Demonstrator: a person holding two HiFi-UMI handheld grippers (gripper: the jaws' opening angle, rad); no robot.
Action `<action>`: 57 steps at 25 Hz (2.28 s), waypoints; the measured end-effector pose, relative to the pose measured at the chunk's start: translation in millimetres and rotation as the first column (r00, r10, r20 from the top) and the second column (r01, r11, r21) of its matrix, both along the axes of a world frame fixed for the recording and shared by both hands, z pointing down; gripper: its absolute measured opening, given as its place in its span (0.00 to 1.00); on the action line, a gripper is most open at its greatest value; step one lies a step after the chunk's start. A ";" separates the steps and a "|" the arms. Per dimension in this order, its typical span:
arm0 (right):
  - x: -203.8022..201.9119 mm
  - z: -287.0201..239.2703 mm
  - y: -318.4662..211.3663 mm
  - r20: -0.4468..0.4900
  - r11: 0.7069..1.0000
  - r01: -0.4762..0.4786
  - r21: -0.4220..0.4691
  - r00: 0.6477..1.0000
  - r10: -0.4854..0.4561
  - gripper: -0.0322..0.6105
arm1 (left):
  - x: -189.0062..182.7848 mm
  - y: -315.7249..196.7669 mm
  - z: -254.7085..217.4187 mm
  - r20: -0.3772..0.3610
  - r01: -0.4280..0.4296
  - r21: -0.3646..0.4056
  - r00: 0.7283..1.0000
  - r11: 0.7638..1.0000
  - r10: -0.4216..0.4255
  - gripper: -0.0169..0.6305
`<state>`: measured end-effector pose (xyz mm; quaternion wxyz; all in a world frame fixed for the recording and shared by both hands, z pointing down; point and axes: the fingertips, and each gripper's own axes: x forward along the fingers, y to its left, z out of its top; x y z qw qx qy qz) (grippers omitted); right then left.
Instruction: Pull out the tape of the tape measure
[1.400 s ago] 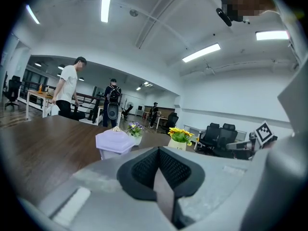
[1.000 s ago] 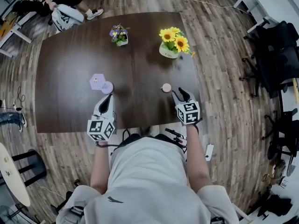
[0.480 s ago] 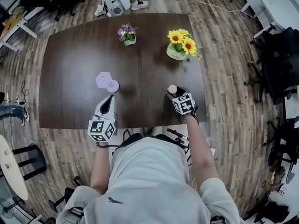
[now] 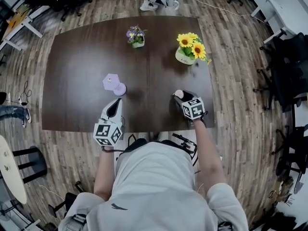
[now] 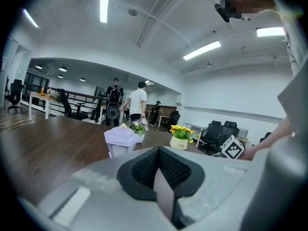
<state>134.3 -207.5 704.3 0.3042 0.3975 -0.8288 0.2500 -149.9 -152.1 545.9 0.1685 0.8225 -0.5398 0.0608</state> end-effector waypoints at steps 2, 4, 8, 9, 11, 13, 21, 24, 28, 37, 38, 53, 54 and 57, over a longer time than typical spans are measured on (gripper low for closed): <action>-7.9 -20.9 4.3 0.070 0.999 -0.007 0.033 0.998 0.005 0.38 | 9.5 -2.8 -2.4 0.004 -0.029 0.011 1.000 1.000 0.029 0.04; -18.5 -45.8 10.6 0.131 0.998 0.005 0.063 0.991 -0.013 0.38 | 25.0 -6.5 -5.6 0.012 -0.073 0.030 0.997 0.997 0.073 0.04; -37.5 -94.8 19.9 0.215 0.992 0.028 0.121 0.975 -0.054 0.38 | 78.1 -14.5 -15.9 0.047 -0.221 0.091 0.975 0.971 0.218 0.07; -41.1 -105.2 21.2 0.230 0.991 0.031 0.131 0.971 -0.061 0.38 | 93.8 -15.3 -18.6 0.066 -0.266 0.108 0.963 0.958 0.261 0.09; -48.0 -123.2 24.0 0.255 0.989 0.041 0.142 0.964 -0.077 0.38 | 122.6 -15.5 -21.5 0.122 -0.354 0.135 0.933 0.926 0.339 0.16; -54.4 -137.7 28.2 0.277 0.988 0.058 0.142 0.956 -0.096 0.38 | 145.7 -13.9 -22.2 0.182 -0.423 0.151 0.900 0.893 0.395 0.18; -68.7 -163.8 38.4 0.320 0.987 0.129 0.091 0.935 -0.151 0.38 | 186.0 -3.7 -18.9 0.330 -0.560 0.177 0.809 0.809 0.487 0.27; -71.0 -164.1 42.9 0.304 0.983 0.164 0.081 0.935 -0.181 0.38 | 182.2 -6.0 -21.1 0.297 -0.536 0.186 0.830 0.823 0.473 0.28; -79.6 -162.7 48.9 0.283 0.974 0.213 0.079 0.932 -0.227 0.38 | 175.2 -8.1 -22.2 0.276 -0.520 0.189 0.842 0.833 0.464 0.22; -92.4 -166.4 46.7 0.237 0.960 0.263 0.094 0.931 -0.278 0.38 | 174.6 -2.3 -22.5 0.243 -0.534 0.191 0.839 0.824 0.487 0.05; -92.9 -166.6 46.7 0.233 0.959 0.267 0.095 0.931 -0.282 0.38 | 174.0 -2.3 -22.6 0.242 -0.534 0.191 0.839 0.824 0.487 0.05; -75.9 -159.2 35.3 0.168 0.980 0.175 0.095 0.967 -0.189 0.38 | 129.4 -18.9 -12.8 0.201 -0.413 0.165 0.903 0.896 0.379 0.04; -73.7 -158.8 33.5 0.160 0.981 0.167 0.096 0.971 -0.180 0.38 | 124.0 -20.6 -11.7 0.194 -0.396 0.162 0.911 0.904 0.365 0.04; -64.2 -158.5 29.8 0.145 0.985 0.142 0.099 0.977 -0.155 0.38 | 107.2 -25.4 -8.1 0.173 -0.351 0.151 0.930 0.924 0.325 0.04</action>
